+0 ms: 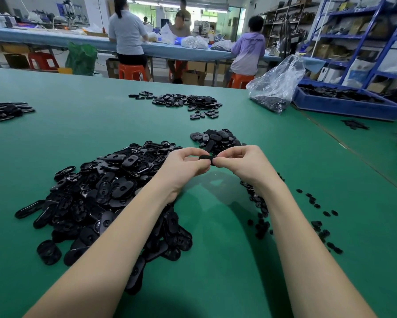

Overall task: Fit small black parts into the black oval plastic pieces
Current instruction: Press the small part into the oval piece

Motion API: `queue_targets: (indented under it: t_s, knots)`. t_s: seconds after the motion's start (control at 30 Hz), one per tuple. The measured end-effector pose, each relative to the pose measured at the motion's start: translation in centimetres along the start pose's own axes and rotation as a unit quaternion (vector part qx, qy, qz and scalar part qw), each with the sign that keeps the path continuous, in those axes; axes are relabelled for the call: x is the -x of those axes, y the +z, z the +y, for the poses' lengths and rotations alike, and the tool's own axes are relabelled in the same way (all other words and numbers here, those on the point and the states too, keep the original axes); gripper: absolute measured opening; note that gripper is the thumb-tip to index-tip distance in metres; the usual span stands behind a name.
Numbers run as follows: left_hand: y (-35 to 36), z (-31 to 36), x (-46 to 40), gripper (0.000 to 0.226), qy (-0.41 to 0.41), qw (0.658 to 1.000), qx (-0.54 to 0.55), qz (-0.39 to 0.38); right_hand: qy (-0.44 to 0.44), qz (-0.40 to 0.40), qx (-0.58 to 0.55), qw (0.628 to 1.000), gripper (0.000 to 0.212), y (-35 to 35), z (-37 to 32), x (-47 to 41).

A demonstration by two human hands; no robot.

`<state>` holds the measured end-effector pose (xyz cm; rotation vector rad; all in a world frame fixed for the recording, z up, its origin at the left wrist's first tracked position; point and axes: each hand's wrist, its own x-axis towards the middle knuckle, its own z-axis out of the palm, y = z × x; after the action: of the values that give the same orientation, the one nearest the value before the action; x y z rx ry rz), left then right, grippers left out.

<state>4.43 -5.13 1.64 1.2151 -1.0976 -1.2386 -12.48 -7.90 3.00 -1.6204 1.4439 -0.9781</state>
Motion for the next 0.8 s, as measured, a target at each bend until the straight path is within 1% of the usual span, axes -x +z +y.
queue_targets:
  t_s: [0.1,0.53,0.73,0.8]
  knots:
    - [0.0,-0.1,0.0,0.016,0.005,1.0,-0.012,0.01,-0.01,0.002,0.031,0.999,0.011,0.4,0.2,-0.1]
    - [0.3,-0.5,-0.2,0.019,0.017,0.998,-0.04,0.048,-0.048,0.044,0.062,0.996,0.014,1.7,0.5,0.0]
    - [0.2,-0.9,-0.4,0.018,0.028,0.994,-0.076,0.069,-0.056,0.054,0.049,0.996,0.013,2.3,0.6,0.2]
    - [0.1,-0.9,-0.4,0.017,0.032,0.995,-0.065,0.065,-0.053,0.05,0.04,0.997,0.013,2.2,0.8,0.1]
